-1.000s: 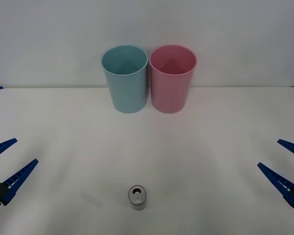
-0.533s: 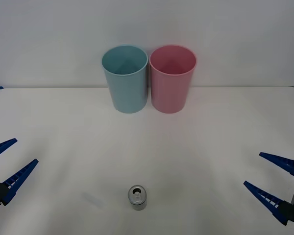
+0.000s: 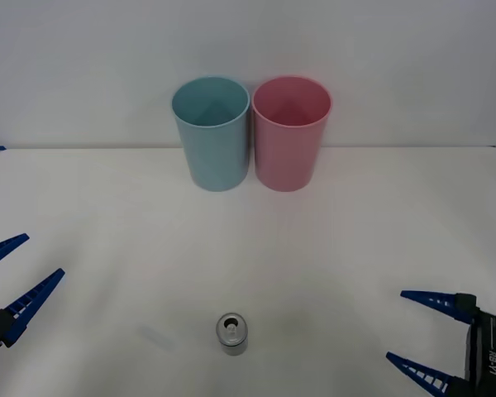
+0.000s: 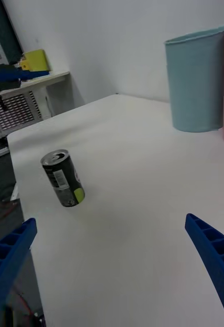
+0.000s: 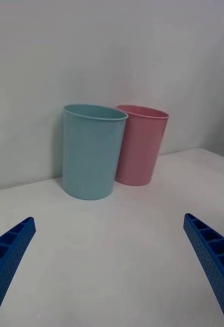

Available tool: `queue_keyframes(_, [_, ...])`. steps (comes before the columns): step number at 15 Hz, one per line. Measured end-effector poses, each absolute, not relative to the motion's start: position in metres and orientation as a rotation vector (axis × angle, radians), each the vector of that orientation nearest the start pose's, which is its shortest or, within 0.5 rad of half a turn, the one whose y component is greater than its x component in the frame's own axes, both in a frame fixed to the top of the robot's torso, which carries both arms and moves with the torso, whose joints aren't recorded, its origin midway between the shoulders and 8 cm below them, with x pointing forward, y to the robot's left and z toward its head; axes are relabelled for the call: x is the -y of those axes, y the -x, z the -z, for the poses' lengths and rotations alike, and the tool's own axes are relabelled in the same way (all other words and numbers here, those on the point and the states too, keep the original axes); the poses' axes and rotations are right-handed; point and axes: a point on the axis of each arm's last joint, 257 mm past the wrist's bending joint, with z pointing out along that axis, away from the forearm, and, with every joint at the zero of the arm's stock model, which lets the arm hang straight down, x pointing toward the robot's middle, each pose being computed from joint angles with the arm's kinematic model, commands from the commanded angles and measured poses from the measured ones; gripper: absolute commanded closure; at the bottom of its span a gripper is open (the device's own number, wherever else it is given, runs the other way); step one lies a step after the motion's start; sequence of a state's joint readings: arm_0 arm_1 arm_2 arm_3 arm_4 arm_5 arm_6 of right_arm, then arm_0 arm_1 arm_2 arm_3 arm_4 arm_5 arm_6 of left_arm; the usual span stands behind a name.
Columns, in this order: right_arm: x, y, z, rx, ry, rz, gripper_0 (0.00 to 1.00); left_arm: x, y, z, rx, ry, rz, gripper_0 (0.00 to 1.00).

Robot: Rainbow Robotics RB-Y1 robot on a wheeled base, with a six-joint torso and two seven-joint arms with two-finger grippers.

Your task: Grasp the object on the table and drop it into the matching bin: aluminum can to the light blue bin, PET bottle to the pink bin.

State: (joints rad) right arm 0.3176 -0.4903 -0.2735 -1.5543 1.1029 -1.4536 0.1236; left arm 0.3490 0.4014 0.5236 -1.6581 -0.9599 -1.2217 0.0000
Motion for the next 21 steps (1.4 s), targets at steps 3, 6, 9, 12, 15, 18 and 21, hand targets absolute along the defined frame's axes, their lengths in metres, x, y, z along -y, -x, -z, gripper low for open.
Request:
queue_keyframes(3, [0.213, -0.276, 0.265, -1.493, 0.975, -0.891, 0.0, -0.33, -0.342, 0.169, -1.441, -0.465, 0.567, 0.0])
queue_keyframes(6, [0.19, -0.273, 0.272, -1.461, 1.026, -0.921, 0.0, -0.33, -0.342, 0.169, -1.441, -0.465, 0.567, 0.0])
queue_keyframes(9, [0.165, -0.279, 0.281, -1.417, 1.057, -0.884, 0.0, -0.33, -0.342, 0.169, -1.441, -0.465, 0.567, 0.0])
queue_keyframes(12, [0.144, -0.287, 0.29, -1.376, 1.074, -0.814, 0.0, -0.33, -0.342, 0.169, -1.441, -0.465, 0.567, 0.0])
queue_keyframes(15, [0.126, -0.293, 0.302, -1.376, 1.083, -0.794, 0.0, -0.33, -0.342, 0.169, -1.441, -0.465, 0.567, 0.0])
queue_keyframes(18, [0.106, -0.3, 0.315, -1.377, 1.074, -0.817, 0.0, -0.33, -0.342, 0.169, -1.441, -0.465, 0.567, 0.0])
queue_keyframes(21, [0.085, -0.303, 0.323, -1.371, 1.081, -0.843, 0.0, -0.33, -0.342, 0.169, -1.441, -0.465, 0.567, 0.0])
